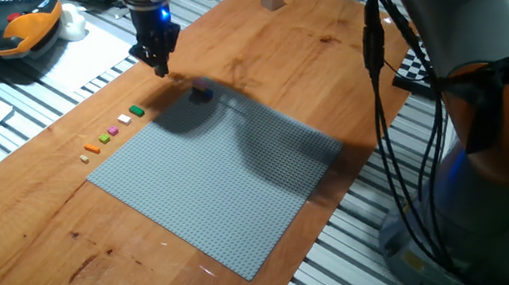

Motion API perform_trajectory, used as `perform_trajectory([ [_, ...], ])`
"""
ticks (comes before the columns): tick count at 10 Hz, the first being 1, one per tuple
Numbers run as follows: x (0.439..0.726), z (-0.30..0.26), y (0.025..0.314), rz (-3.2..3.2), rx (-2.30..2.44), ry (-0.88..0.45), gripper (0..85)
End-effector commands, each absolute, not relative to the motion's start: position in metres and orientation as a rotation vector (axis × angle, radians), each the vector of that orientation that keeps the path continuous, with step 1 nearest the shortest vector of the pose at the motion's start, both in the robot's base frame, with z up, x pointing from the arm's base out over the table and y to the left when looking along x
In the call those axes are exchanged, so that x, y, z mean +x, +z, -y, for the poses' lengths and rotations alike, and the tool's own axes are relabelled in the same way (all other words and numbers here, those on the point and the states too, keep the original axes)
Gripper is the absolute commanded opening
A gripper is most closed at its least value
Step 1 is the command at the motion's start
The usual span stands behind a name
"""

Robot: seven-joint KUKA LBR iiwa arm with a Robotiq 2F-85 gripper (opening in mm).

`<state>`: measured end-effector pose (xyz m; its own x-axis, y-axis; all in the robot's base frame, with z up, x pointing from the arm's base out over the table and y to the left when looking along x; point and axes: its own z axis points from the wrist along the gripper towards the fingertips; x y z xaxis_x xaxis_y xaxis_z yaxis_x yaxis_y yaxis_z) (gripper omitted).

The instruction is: Stack small Lego blocks randomly, one at a time

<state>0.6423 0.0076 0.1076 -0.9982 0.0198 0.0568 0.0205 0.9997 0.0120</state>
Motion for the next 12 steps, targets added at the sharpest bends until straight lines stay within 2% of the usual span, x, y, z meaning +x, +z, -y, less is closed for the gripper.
perform_trajectory([
  [1, 0.642, -0.007, 0.108, 3.101, -0.034, -0.051, 17.0],
  [3, 0.642, -0.007, 0.108, 3.111, -0.080, -0.039, 17.0],
  [5, 0.644, -0.010, 0.107, 3.116, -0.133, 0.014, 51.0],
  [7, 0.663, -0.037, 0.093, 3.125, -0.119, -0.030, 51.0],
  [9, 0.679, -0.055, 0.080, 3.116, -0.075, -0.011, 51.0],
  [12, 0.682, -0.063, 0.066, 3.126, -0.074, 0.025, 51.0],
])
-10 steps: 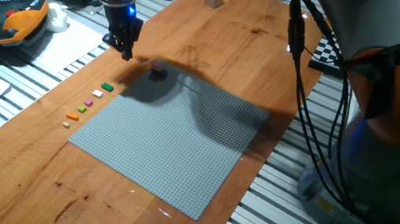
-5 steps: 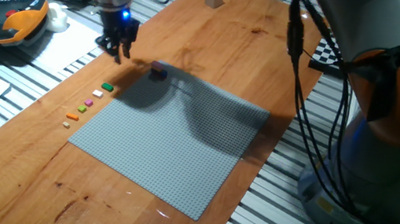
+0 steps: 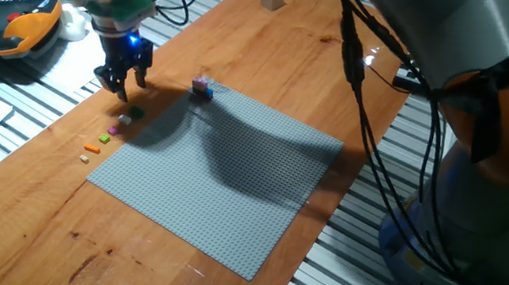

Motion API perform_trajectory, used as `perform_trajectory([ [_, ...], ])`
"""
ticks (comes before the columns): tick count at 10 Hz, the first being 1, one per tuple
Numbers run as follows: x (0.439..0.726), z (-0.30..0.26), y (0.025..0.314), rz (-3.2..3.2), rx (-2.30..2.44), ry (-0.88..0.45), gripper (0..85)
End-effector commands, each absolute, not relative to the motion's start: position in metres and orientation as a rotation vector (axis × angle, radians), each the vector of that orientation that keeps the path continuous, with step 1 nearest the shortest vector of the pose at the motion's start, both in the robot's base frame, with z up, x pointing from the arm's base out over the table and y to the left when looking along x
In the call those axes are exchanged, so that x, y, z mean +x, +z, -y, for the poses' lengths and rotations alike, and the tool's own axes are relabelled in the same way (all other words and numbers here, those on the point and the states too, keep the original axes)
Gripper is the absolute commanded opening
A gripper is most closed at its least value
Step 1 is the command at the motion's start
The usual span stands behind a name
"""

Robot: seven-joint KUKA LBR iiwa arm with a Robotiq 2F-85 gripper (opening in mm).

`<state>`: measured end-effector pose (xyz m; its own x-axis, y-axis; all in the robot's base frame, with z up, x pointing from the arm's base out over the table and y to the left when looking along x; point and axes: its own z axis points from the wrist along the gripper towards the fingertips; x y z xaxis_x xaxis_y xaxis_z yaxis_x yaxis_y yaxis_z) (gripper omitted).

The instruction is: Stack small Lego blocks randomly, one at a time

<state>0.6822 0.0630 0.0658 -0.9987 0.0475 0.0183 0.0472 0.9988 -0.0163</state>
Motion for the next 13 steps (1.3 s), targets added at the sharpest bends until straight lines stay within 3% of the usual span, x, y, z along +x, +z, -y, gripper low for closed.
perform_trajectory([
  [1, 0.683, -0.064, 0.063, 3.115, -0.074, 0.025, 51.0],
  [13, 0.677, -0.064, 0.032, 3.132, -0.054, 0.007, 51.0],
])
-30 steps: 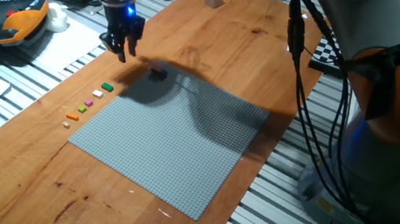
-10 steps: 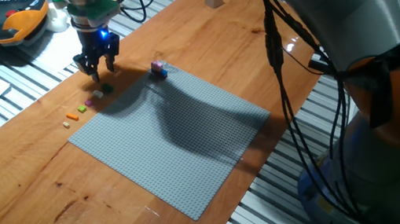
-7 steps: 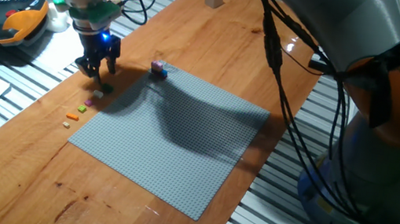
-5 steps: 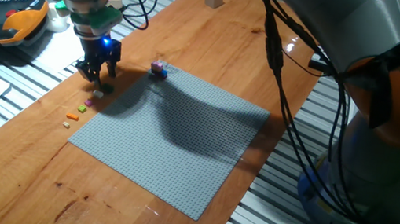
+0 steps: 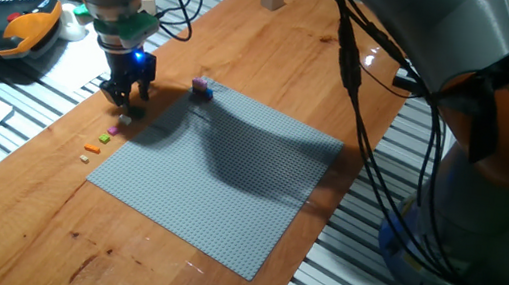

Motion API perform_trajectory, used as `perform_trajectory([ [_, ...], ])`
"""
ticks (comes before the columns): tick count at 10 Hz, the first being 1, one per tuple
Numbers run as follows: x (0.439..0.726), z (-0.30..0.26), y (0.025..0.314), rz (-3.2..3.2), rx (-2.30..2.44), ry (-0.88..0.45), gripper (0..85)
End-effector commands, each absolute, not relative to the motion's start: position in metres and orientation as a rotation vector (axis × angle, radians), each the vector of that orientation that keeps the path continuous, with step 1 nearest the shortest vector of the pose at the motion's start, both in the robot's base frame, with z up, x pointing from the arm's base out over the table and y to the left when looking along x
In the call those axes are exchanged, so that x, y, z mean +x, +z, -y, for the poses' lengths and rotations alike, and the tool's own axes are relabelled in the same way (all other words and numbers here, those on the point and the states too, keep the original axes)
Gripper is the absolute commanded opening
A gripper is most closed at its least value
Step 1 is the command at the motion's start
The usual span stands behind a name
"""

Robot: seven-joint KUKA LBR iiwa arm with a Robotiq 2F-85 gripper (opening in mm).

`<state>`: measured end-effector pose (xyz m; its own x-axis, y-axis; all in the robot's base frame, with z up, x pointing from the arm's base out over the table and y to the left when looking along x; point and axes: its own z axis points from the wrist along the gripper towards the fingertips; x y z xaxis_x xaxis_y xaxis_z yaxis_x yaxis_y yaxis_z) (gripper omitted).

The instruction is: Stack small Lego blocks randomly, one at a time

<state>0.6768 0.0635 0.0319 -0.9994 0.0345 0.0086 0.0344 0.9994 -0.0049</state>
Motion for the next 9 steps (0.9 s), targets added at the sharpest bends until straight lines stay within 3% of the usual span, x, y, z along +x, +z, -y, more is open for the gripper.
perform_trajectory([
  [1, 0.6766, -0.0628, 0.0312, 3.131, -0.050, 0.007, 51.0],
  [2, 0.6767, -0.0627, 0.0301, 3.131, -0.045, 0.005, 51.0],
  [3, 0.6757, -0.0628, 0.0282, 3.136, -0.040, 0.005, 34.0],
  [9, 0.6711, -0.0669, 0.0239, 3.146, -0.033, 0.010, 34.0],
])
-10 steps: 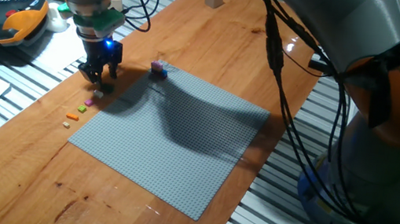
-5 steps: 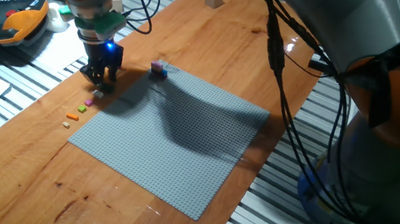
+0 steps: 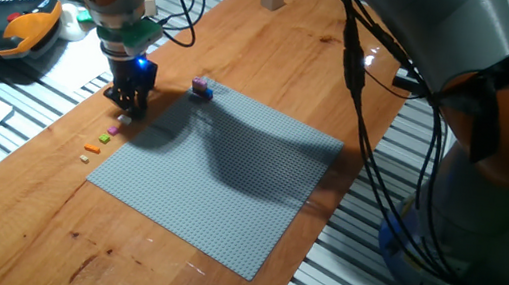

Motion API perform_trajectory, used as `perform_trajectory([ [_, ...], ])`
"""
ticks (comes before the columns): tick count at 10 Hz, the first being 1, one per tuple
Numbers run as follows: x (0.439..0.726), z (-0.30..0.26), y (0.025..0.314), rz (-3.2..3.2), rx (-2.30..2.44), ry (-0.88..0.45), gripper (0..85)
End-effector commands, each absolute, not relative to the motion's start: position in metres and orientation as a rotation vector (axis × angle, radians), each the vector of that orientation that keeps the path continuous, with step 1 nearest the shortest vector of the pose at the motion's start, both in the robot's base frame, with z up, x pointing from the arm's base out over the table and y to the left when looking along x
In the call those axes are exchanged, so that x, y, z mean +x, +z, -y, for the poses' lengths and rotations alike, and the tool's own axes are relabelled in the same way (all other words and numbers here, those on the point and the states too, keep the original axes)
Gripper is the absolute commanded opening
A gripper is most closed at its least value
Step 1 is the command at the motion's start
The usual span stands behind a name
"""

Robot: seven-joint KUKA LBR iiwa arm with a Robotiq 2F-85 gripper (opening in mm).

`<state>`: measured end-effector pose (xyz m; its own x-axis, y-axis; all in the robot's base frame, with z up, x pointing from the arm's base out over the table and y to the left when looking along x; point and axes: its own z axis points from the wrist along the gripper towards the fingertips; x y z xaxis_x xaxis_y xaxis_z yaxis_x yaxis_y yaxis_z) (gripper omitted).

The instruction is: Stack small Lego blocks randomly, one at a time

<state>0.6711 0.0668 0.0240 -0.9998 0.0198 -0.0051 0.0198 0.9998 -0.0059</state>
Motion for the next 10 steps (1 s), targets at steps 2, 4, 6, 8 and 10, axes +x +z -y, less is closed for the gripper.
perform_trajectory([
  [2, 0.6712, -0.0673, 0.0247, -3.136, 0.030, -0.012, 34.0],
  [4, 0.6716, -0.0673, 0.0251, -3.133, 0.028, -0.014, 34.0],
  [6, 0.6719, -0.0673, 0.0251, -3.133, 0.028, -0.014, 34.0],
  [8, 0.6725, -0.0671, 0.0249, -3.133, 0.023, -0.017, 34.0],
  [10, 0.6728, -0.0667, 0.0245, -3.137, 0.004, -0.017, 17.0],
])
